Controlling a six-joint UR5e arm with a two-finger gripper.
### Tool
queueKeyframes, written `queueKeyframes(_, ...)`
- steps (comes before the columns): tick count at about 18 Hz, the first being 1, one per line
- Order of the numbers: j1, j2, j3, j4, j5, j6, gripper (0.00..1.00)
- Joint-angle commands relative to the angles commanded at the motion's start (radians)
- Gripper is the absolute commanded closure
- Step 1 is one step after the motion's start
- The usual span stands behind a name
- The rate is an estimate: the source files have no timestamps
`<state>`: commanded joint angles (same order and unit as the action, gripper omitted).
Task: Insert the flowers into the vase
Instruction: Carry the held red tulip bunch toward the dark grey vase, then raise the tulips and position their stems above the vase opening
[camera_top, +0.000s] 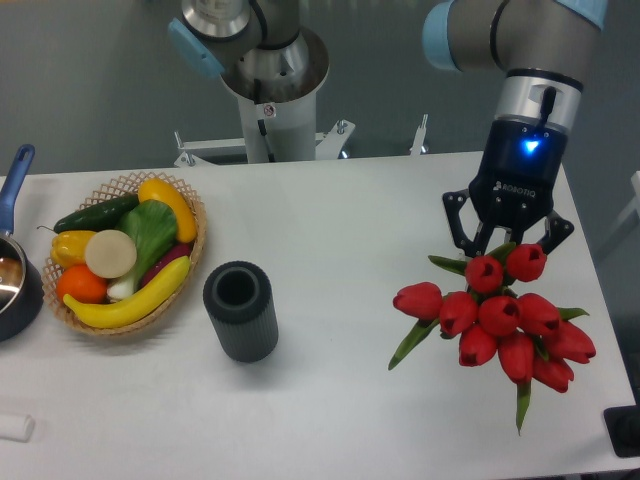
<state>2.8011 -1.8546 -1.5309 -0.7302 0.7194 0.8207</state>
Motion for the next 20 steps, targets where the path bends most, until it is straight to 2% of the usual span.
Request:
queueKeyframes(5,-0.037,-0.014,-0.002,0.011,0.003,0.008,0.70)
queueKeyframes(7,-0.069,-0.014,-0.002,0.063,-0.006,0.006,0.70)
queueKeyframes(8,-0.080,-0.014,-0.006,0.080,-0.027,0.008,0.70)
queueKeyframes(13,-0.113,-0.011,-0.029,0.084,-0.213,0.008,0.70)
queueKeyframes(16,-0.130,0.011,-0.101,0.086,-0.310,0.078,0.70)
queueKeyframes(20,-0.130,0.069,-0.227,0.086,-0.451,0.202,0.70)
